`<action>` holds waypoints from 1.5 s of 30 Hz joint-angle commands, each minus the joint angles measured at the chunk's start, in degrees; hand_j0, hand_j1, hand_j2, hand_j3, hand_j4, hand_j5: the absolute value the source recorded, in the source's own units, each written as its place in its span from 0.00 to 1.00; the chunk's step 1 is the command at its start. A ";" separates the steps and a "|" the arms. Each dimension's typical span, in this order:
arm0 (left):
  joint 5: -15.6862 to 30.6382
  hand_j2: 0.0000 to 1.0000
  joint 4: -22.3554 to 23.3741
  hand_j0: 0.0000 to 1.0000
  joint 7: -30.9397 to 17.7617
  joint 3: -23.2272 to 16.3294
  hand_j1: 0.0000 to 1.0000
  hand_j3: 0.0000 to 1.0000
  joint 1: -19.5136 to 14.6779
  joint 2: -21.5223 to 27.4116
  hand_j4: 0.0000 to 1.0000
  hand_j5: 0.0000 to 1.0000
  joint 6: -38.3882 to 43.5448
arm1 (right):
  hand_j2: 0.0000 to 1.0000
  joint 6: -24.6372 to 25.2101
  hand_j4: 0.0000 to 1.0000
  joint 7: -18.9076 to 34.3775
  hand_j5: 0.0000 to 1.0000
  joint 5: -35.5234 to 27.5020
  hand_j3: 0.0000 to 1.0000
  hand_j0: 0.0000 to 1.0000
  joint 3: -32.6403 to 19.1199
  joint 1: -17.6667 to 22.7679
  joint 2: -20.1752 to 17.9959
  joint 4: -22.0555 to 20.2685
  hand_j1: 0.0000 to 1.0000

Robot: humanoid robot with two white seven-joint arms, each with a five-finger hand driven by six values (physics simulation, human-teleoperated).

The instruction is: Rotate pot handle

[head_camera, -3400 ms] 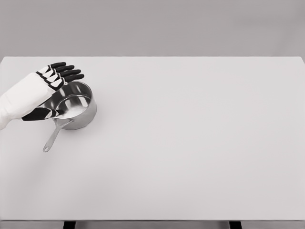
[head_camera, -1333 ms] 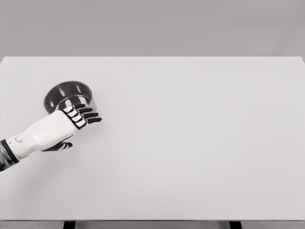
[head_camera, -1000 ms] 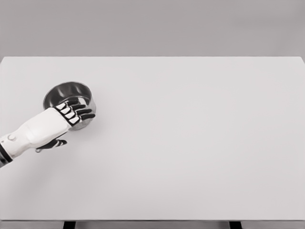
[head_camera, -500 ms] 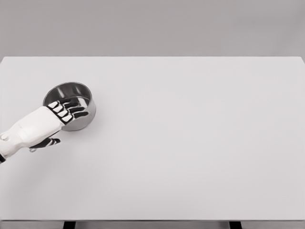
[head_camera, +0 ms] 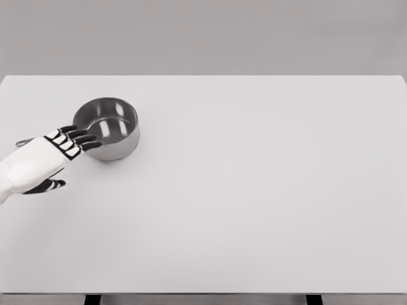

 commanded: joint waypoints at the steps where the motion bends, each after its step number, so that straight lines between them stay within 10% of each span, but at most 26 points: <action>1: 0.62 1.00 -0.01 1.00 -0.02 1.37 1.00 1.00 0.00 0.05 1.00 1.00 0.07 | 1.00 0.00 1.00 0.01 1.00 0.01 1.00 1.00 0.00 0.00 0.00 0.00 1.00; 45: 0.18 1.00 15.55 1.00 0.07 -2.68 1.00 1.00 -11.25 -1.35 1.00 1.00 0.07 | 1.00 0.00 1.00 0.01 1.00 0.01 1.00 1.00 0.00 0.00 0.00 0.00 1.00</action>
